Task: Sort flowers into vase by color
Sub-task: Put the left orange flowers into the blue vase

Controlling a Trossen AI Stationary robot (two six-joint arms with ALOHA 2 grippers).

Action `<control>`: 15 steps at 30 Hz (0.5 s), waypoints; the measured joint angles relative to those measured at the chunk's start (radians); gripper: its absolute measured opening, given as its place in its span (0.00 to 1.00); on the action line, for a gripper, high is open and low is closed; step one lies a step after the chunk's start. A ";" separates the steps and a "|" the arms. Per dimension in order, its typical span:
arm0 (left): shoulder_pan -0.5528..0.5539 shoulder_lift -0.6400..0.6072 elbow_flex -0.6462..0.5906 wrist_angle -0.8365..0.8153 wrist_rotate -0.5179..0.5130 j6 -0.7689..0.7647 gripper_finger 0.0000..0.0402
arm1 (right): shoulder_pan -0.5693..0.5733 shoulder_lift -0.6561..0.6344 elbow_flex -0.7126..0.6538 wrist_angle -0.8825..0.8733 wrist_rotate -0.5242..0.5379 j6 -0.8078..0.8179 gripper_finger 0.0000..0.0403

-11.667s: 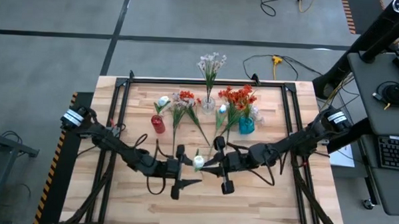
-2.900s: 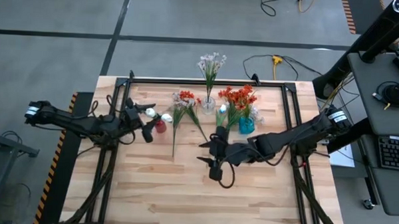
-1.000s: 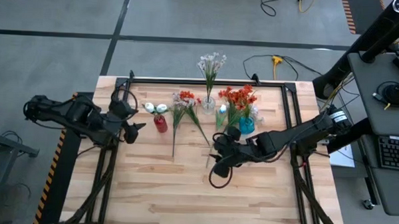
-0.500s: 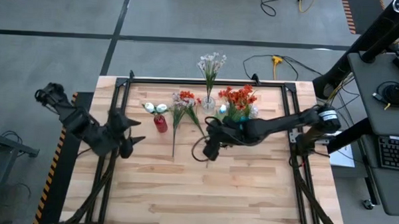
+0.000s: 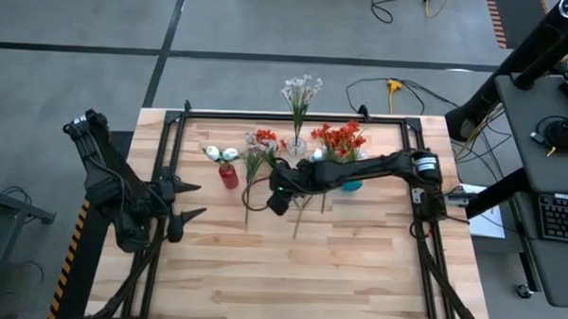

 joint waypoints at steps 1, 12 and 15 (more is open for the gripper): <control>0.000 0.005 0.000 -0.001 -0.002 -0.006 0.72 | -0.008 0.012 0.010 -0.009 0.000 0.002 0.50; 0.000 0.022 0.000 -0.002 -0.033 -0.014 0.72 | -0.025 0.090 0.042 0.000 0.072 -0.012 0.50; 0.000 0.021 0.000 -0.006 -0.034 -0.014 0.72 | -0.041 0.090 0.035 0.002 0.072 0.000 0.50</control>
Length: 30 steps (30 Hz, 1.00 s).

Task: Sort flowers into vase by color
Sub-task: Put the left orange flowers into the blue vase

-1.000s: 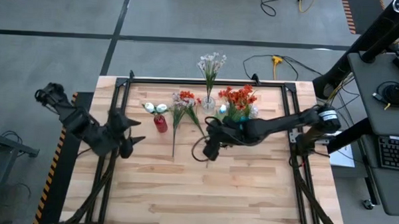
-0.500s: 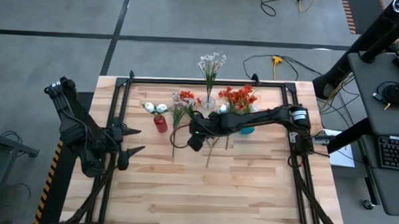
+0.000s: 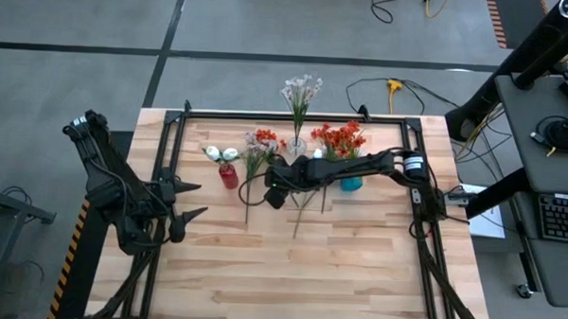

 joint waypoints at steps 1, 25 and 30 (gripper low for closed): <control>0.000 0.000 0.000 -0.001 0.000 0.000 0.72 | -0.005 0.000 -0.001 -0.003 0.000 0.003 0.50; 0.000 0.000 -0.001 -0.027 -0.044 0.004 0.72 | -0.011 0.000 -0.072 0.178 0.029 -0.034 0.61; 0.000 0.000 -0.002 -0.028 -0.045 0.004 0.72 | -0.011 0.000 -0.136 0.248 0.033 -0.027 0.60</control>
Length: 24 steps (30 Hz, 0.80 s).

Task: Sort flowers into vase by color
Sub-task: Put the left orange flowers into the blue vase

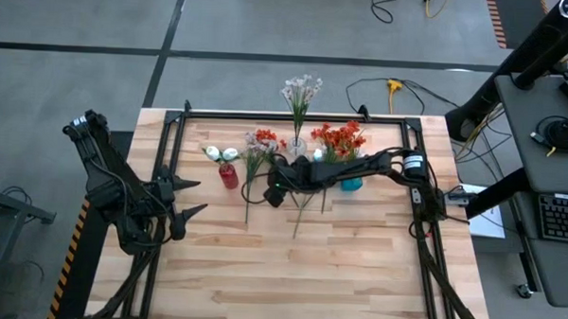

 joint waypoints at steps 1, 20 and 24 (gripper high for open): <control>0.000 0.000 0.000 0.000 0.000 0.000 0.72 | 0.000 0.000 -0.012 0.016 0.001 0.003 0.60; 0.000 0.003 0.000 0.000 -0.006 0.001 0.72 | -0.009 0.000 -0.164 0.166 0.026 -0.008 0.59; 0.000 0.007 0.000 0.000 -0.006 0.001 0.72 | -0.010 -0.002 -0.178 0.178 -0.009 0.000 0.53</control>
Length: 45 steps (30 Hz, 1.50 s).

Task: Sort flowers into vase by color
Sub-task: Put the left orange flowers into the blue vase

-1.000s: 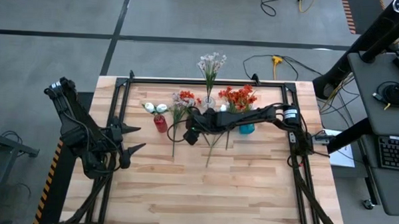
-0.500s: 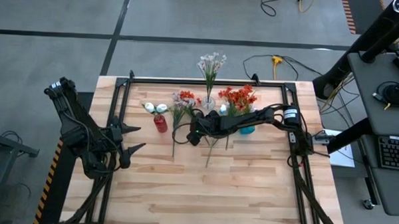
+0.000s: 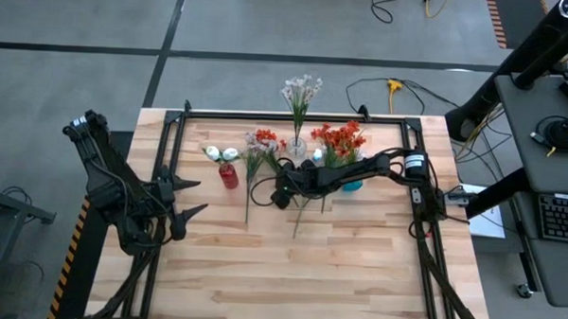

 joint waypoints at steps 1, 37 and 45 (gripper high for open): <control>0.000 0.001 0.000 0.000 0.000 0.000 0.72 | 0.000 0.000 -0.001 0.000 -0.005 0.000 0.51; 0.000 0.004 0.000 0.002 -0.002 0.000 0.72 | 0.011 -0.048 0.064 -0.080 -0.002 0.031 0.04; 0.000 0.004 0.000 0.004 -0.009 0.000 0.72 | 0.013 -0.121 0.065 -0.118 0.009 0.046 0.04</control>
